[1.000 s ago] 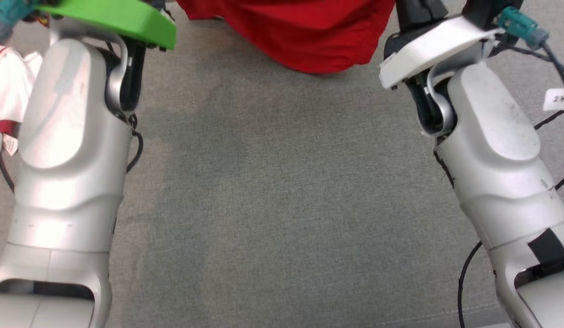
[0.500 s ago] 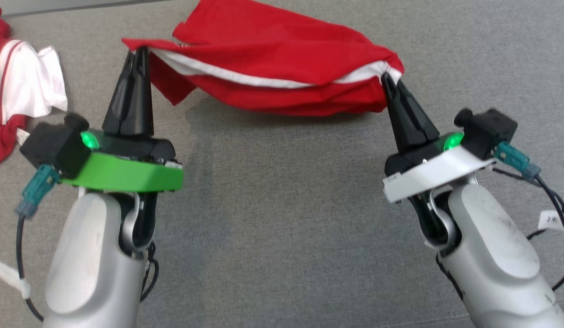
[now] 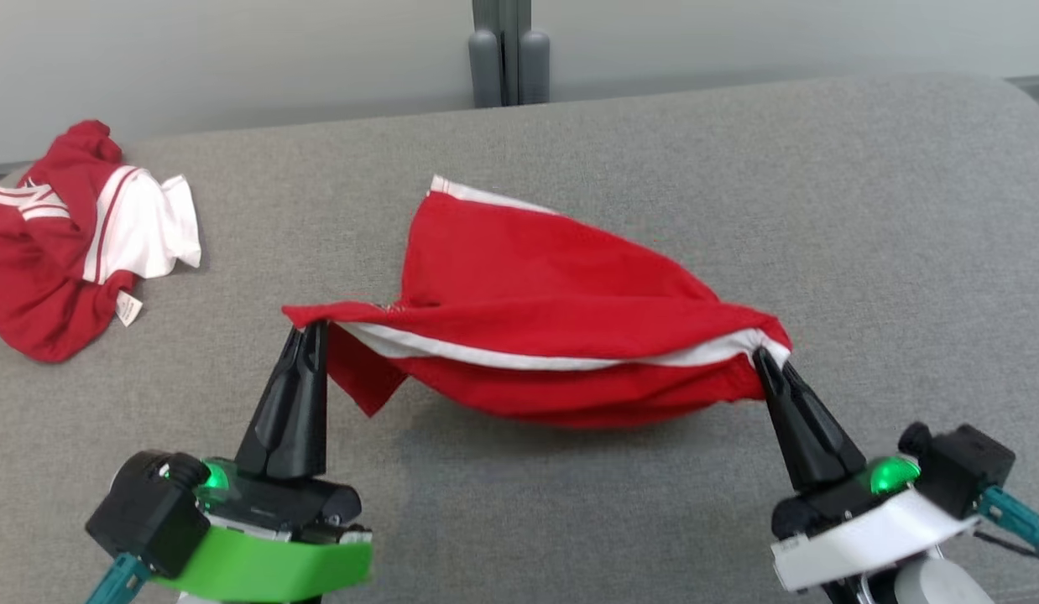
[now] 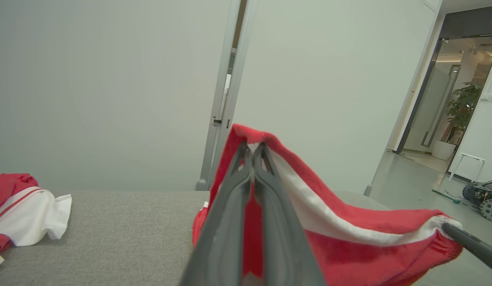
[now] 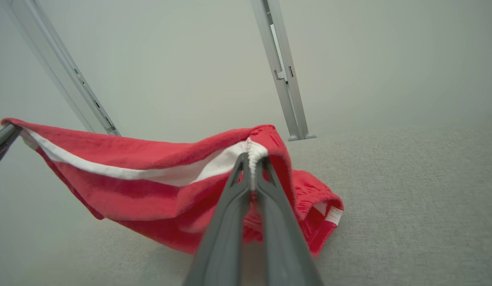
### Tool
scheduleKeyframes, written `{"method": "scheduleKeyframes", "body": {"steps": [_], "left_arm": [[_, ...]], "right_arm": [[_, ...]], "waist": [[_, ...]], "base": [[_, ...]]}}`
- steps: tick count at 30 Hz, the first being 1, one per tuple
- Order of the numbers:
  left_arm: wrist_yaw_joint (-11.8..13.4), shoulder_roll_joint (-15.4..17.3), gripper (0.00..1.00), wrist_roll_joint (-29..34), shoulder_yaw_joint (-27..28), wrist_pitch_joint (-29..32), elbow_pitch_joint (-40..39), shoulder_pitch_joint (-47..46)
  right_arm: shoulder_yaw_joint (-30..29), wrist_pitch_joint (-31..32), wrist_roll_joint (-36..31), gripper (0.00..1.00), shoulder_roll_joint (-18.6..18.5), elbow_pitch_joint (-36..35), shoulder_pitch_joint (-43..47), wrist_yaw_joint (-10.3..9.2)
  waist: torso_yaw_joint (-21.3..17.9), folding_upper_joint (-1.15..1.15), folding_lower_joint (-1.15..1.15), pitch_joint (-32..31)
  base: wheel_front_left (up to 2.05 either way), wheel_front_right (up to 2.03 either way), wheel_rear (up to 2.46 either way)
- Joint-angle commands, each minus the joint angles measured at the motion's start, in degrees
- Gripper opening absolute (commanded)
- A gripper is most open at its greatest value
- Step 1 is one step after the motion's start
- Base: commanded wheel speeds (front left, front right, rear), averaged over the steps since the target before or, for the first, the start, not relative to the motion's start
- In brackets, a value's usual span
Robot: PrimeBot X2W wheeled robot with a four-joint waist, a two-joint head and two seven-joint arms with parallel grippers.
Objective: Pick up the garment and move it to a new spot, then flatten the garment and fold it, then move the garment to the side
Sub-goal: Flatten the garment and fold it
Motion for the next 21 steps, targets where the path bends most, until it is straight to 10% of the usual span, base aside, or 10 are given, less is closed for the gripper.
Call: {"method": "scheduleKeyframes", "body": {"steps": [1,9,21], "left_arm": [[0.38,0.67,0.0,0.54,-0.03,0.84,-1.14,1.78],[0.76,2.31,0.0,-2.55,0.37,5.39,1.97,2.5],[-0.3,4.01,0.0,-2.21,-4.36,5.83,32.06,-23.91]], "right_arm": [[-0.43,-0.16,-0.24,0.0,-0.73,-0.95,2.21,0.02],[-0.6,3.41,0.49,0.0,0.11,0.33,6.0,0.02],[-0.63,3.2,-1.24,0.0,7.91,17.05,-9.46,0.02]], "waist": [[0.68,0.0,0.0,-2.55],[-1.02,0.0,0.0,-1.27],[-6.03,0.0,0.0,8.34]], "base": [[0.0,0.0,0.0],[0.0,0.0,0.0],[0.0,0.0,0.0]]}}
